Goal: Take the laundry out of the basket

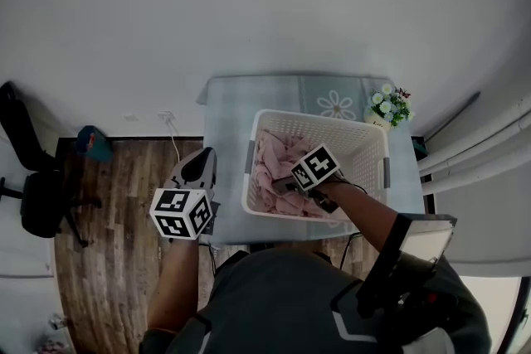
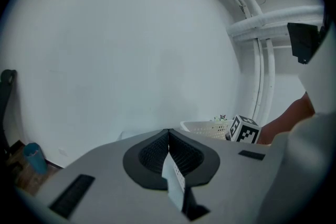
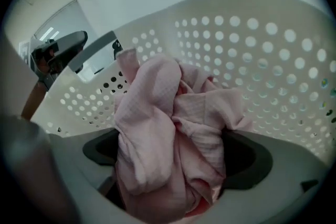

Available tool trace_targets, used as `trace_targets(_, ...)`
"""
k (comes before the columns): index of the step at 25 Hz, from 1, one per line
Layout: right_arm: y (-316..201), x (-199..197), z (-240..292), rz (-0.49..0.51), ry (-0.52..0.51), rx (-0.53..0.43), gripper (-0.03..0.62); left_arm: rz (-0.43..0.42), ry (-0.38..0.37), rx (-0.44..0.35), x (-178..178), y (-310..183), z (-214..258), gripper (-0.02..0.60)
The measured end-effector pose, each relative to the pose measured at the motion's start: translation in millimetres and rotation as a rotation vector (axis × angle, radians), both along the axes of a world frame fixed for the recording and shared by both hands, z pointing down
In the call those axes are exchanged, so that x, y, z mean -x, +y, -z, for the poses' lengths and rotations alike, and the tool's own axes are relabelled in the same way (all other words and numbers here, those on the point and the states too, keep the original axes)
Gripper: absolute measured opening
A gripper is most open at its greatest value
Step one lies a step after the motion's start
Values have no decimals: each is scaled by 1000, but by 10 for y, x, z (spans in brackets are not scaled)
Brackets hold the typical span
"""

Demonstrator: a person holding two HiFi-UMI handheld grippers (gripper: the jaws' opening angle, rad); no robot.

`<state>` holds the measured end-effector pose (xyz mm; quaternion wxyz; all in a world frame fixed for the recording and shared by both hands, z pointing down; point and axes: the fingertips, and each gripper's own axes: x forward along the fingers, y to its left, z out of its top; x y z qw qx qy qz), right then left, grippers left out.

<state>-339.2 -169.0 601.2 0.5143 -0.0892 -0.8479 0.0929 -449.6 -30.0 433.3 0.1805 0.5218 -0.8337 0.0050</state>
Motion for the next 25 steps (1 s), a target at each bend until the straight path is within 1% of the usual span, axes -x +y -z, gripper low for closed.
trace_targets(3, 19, 49, -229, 13, 45, -74, 561, -18, 10, 7, 73, 9, -93, 9)
trace_targets(5, 28, 62, -361, 1, 69, -91, 561, -31, 17, 10, 110, 11, -146, 9)
trace_targets(7, 28, 68, -440, -14, 96, -87, 561, -41, 26, 9, 147, 3, -193, 9)
trace_targets(13, 19, 77, -565, -8, 196, -43, 561, -74, 56, -1, 160, -55, -308, 9)
trace_targets(19, 36, 79, -613, 19, 193, -29, 565, -70, 83, -6, 183, -19, -396, 9)
trace_targets(22, 22, 82, -623, 26, 192, -55, 563, -63, 90, -16, 202, -3, -405, 9)
trace_targets(25, 20, 83, -619, 23, 169, -65, 561, -51, 95, -19, 221, 30, -428, 9)
